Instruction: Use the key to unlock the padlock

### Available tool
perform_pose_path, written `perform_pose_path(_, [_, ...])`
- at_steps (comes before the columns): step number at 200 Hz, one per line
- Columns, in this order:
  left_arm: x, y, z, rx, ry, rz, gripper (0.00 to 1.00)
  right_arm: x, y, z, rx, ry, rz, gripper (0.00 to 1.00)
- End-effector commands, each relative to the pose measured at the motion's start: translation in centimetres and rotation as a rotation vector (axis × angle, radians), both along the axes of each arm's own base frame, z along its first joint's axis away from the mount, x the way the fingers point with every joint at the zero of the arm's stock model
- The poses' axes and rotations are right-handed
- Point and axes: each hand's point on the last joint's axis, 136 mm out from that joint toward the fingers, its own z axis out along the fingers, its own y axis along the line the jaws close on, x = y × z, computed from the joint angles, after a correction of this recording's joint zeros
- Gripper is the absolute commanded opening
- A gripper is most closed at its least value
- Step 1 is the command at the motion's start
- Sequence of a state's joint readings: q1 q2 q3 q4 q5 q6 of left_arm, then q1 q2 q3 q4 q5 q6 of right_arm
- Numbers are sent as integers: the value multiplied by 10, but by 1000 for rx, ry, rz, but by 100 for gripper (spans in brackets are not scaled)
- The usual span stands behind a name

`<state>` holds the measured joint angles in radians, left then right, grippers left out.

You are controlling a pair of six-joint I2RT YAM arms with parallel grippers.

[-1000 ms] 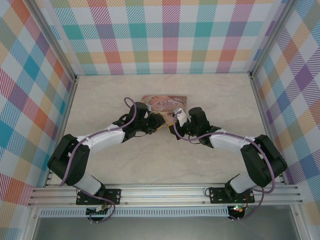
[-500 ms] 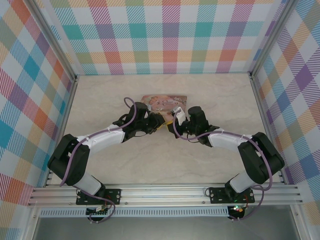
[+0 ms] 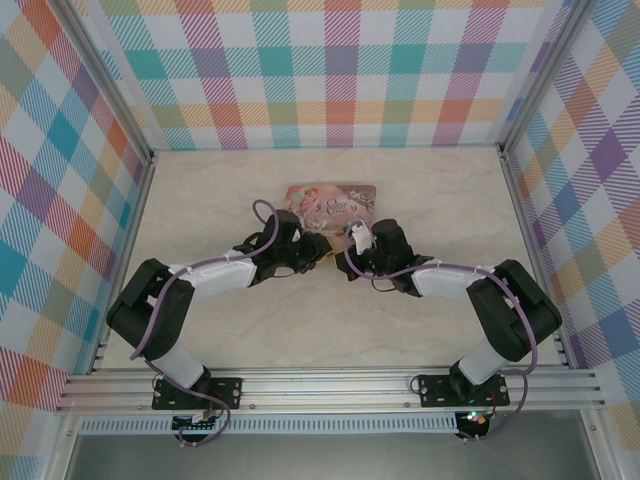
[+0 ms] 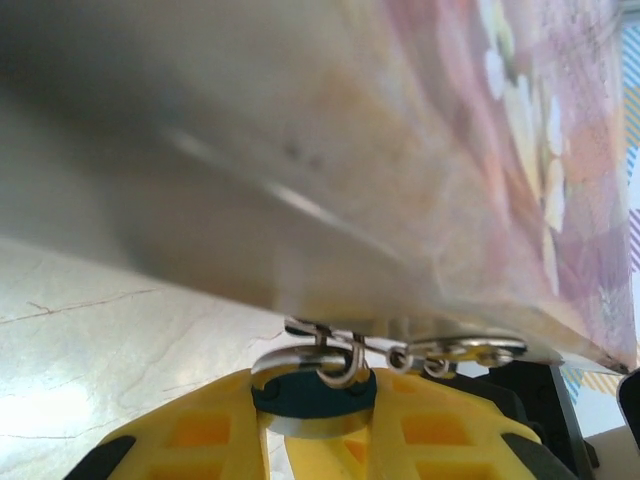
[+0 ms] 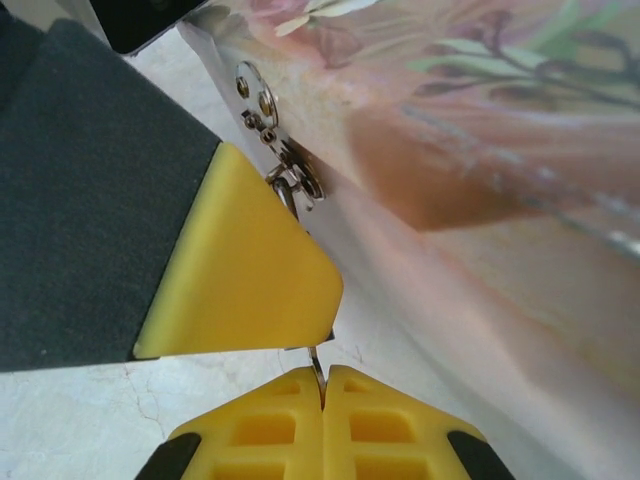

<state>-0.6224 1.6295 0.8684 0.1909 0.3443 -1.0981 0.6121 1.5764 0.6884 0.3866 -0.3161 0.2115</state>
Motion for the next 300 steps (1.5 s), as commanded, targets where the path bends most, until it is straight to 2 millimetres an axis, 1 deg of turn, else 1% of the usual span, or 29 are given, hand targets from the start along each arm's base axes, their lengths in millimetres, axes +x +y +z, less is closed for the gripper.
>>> perform_pose_path(1, [-10,-13,-14,-49,53,-19,13,-13,14,12,125,93,-8,0])
perform_pose_path(14, [-9,-12,-21,-52,64,-8,15,-18,12,2,123,155,-39,0])
perform_pose_path(43, [-8,-12,-29,-54,74,2,21,-19,8,-3,101,215,-87,0])
perform_pose_path(70, [-9,-11,-30,-61,74,11,32,-23,10,-18,97,317,-110,0])
perform_pose_path(85, [-9,-10,-28,-61,68,12,38,-24,9,-24,98,345,-125,0])
perform_pose_path(114, [-11,-2,-21,-40,53,18,56,-23,9,-22,92,345,-132,0])
perform_pose_path(131, [-12,8,-15,-20,46,27,64,-22,7,-23,91,350,-147,0])
perform_pose_path(146, [-12,19,-9,-8,32,45,74,-22,7,-24,97,361,-156,0])
perform_pose_path(161, [-11,31,-2,5,15,65,78,-21,9,-22,119,372,-163,0])
perform_pose_path(182, [-10,47,9,12,-32,102,80,-20,12,-16,168,383,-172,0])
perform_pose_path(202, [-9,62,16,18,-87,148,81,-18,12,-7,197,374,-182,0])
perform_pose_path(224, [-11,71,22,-5,-138,182,79,-17,12,5,217,372,-194,0])
perform_pose_path(237, [-13,70,24,-41,-155,186,76,-17,12,8,229,379,-200,0])
perform_pose_path(261, [-20,68,17,-90,-137,195,67,-16,13,10,242,397,-212,0])
perform_pose_path(274, [-24,64,12,-110,-117,196,62,-17,14,10,247,408,-214,0])
perform_pose_path(300, [-24,52,7,-182,-91,207,54,-17,18,13,255,417,-211,0])
